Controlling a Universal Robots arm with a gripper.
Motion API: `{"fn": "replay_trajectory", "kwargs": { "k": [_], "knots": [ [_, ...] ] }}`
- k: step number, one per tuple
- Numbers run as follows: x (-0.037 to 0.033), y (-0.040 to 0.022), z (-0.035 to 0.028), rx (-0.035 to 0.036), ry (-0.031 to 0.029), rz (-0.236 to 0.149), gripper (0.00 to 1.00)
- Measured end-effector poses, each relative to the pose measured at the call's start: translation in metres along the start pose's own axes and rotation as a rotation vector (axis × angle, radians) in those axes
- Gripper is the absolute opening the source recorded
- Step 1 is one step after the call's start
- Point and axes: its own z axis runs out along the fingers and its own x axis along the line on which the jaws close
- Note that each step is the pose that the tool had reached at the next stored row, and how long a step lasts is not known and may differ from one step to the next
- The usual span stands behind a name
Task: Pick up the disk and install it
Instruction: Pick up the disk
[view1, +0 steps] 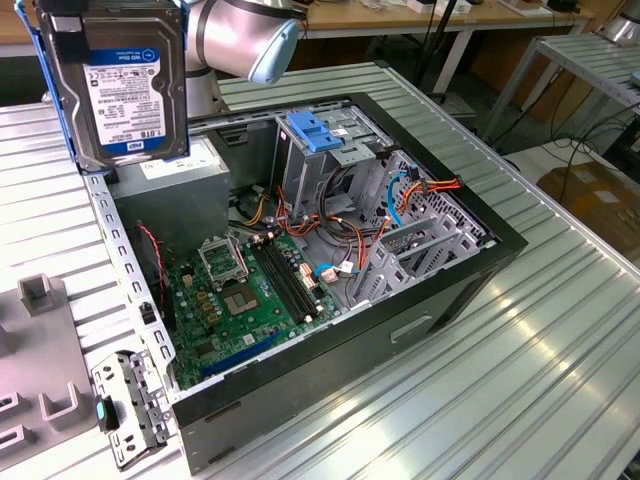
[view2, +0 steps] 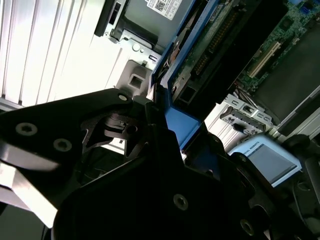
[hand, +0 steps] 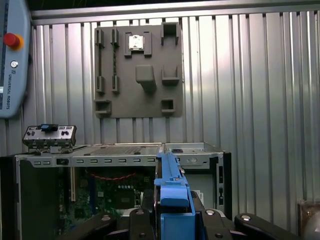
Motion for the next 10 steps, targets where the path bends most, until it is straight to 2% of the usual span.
{"fn": "replay_trajectory", "kwargs": {
  "k": [1, 8, 10],
  "knots": [
    [0.0, -0.0011, 0.0001, 0.0047, 0.0006, 0.0, 0.37],
    [-0.0003, -0.0059, 0.0005, 0.0236, 0.0026, 0.002, 0.37],
    [-0.0002, -0.0081, 0.0009, 0.0253, 0.0024, 0.002, 0.37]
  ]
}}
